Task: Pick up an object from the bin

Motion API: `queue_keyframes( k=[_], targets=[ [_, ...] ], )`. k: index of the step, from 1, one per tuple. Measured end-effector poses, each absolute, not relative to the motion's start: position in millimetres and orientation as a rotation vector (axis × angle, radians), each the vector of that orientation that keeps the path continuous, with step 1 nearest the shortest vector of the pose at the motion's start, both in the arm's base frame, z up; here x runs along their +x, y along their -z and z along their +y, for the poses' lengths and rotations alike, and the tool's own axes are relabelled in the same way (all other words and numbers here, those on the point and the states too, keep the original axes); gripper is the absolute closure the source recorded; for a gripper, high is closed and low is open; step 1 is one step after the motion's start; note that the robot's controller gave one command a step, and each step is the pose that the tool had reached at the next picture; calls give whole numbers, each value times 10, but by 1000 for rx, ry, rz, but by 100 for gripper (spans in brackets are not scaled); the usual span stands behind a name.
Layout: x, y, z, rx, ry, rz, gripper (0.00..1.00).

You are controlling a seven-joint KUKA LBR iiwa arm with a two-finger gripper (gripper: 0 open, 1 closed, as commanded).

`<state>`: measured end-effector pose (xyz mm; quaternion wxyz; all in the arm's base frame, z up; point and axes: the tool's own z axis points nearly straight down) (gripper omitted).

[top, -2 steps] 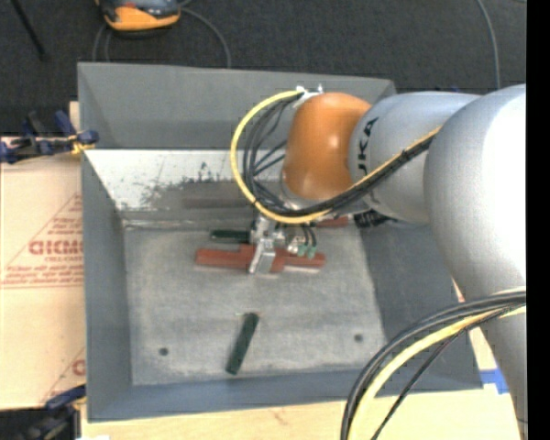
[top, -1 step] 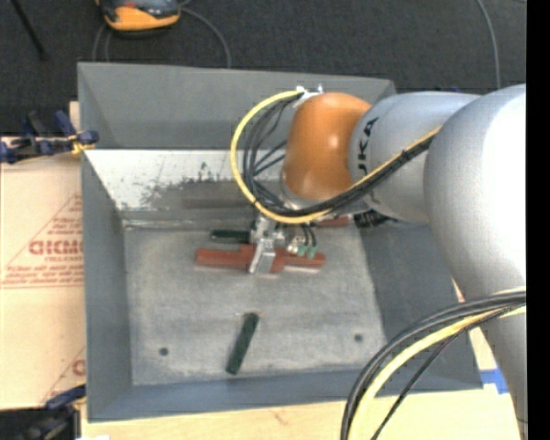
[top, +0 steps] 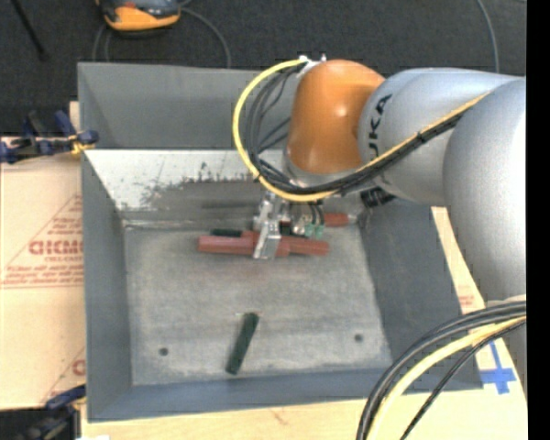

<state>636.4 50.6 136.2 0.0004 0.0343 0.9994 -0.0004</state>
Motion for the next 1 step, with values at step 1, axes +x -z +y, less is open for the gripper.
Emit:
queue_keyframes(
  k=[1],
  targets=[
    [6346,-2021,608,146,-1,3138,100]
  ],
)
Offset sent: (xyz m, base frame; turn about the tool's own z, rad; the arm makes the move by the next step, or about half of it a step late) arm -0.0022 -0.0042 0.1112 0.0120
